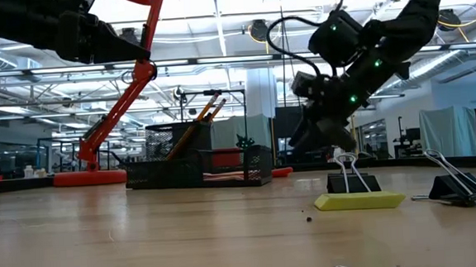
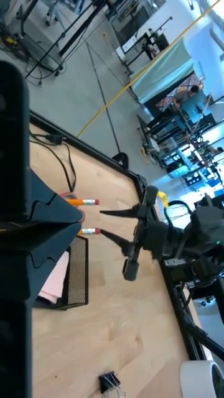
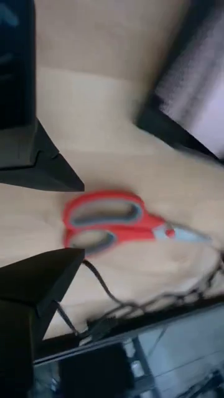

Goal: Pick and place office supplies into organizer
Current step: Put the orange scissors into the desk organizer

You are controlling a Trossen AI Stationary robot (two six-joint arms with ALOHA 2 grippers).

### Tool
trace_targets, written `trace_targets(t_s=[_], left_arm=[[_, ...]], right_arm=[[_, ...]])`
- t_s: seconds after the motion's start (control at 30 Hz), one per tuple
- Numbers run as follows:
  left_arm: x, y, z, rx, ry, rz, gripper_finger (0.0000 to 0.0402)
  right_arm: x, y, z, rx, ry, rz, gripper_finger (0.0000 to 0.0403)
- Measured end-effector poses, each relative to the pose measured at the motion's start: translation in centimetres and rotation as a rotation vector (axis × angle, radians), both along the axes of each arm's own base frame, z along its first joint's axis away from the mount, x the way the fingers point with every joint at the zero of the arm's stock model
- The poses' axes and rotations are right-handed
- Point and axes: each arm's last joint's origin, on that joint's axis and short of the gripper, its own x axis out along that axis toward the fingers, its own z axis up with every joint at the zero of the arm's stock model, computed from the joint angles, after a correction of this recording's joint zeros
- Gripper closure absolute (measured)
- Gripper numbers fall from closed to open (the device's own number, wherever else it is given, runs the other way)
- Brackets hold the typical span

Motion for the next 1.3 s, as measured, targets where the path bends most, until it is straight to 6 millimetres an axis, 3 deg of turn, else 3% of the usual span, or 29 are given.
trace_targets(t_s=[0.23,0.53,1.03,1.3], left_arm=[[0.0,0.0,0.0,-0.003,0.0,0.0,0.0394],[0.0,0.0,-0.1,-0.009,0.008,0.002,0.0394],[-0.1,0.0,-0.4,-0.015,0.04,0.004,0.0394],[-0.1,0.0,-0.4,-0.015,0.041,0.004,0.0394]], right_arm=[[0.9,0.5,-3.0,-0.139,0.11,0.068,0.0244],[2.0,1.1,-3.6,-0.328,0.101,0.068,0.0241],[0.7,1.5,-5.1,-0.253,0.314,0.175,0.0241],[1.2,0.8,-4.7,-0.184,0.437,0.076,0.024]])
